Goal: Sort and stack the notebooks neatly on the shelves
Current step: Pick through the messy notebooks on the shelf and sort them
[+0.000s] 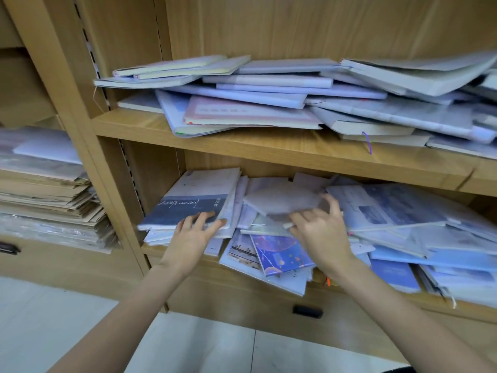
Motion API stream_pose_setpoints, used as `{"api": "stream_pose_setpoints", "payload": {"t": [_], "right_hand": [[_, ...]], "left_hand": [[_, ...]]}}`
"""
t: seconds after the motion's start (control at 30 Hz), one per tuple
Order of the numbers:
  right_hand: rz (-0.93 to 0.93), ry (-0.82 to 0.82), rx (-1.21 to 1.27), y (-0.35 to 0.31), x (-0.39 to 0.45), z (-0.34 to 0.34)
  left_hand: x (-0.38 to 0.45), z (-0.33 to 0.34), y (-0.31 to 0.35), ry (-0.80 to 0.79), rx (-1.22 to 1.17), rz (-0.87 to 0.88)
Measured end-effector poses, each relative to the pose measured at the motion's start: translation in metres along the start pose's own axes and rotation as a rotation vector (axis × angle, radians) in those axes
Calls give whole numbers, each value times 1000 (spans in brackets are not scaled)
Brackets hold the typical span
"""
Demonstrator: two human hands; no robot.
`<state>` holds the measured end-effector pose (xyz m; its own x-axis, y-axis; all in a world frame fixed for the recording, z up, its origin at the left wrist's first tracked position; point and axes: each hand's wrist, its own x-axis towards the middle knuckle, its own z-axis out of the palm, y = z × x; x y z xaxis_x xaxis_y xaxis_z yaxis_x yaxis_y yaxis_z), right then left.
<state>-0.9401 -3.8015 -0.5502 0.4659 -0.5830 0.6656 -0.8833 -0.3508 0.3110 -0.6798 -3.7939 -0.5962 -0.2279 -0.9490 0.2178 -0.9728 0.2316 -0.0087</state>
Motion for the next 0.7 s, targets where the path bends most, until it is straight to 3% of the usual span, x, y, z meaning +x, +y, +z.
{"api": "stream_pose_setpoints", "payload": {"t": [0.1,0.2,0.3,0.4,0.5,0.6,0.7], "right_hand": [[-106,-66,32,0,-36,-2],[-10,-334,45,14,-50,12],[30,-416,120,18,-36,3],[-25,-223,275,11,-23,-38],[-70,16,333,8,-18,-87],[27,213,417,16,0,-137],[125,352,478,33,25,-189]], "left_hand": [[0,-7,6,-83,12,-51],[3,-12,17,-196,-145,-165],[0,-26,30,-276,-279,-195],[-20,-43,40,-162,-491,-129],[-38,-68,48,103,-547,22],[-40,-106,54,313,-533,141],[-39,-154,53,594,-573,146]]}}
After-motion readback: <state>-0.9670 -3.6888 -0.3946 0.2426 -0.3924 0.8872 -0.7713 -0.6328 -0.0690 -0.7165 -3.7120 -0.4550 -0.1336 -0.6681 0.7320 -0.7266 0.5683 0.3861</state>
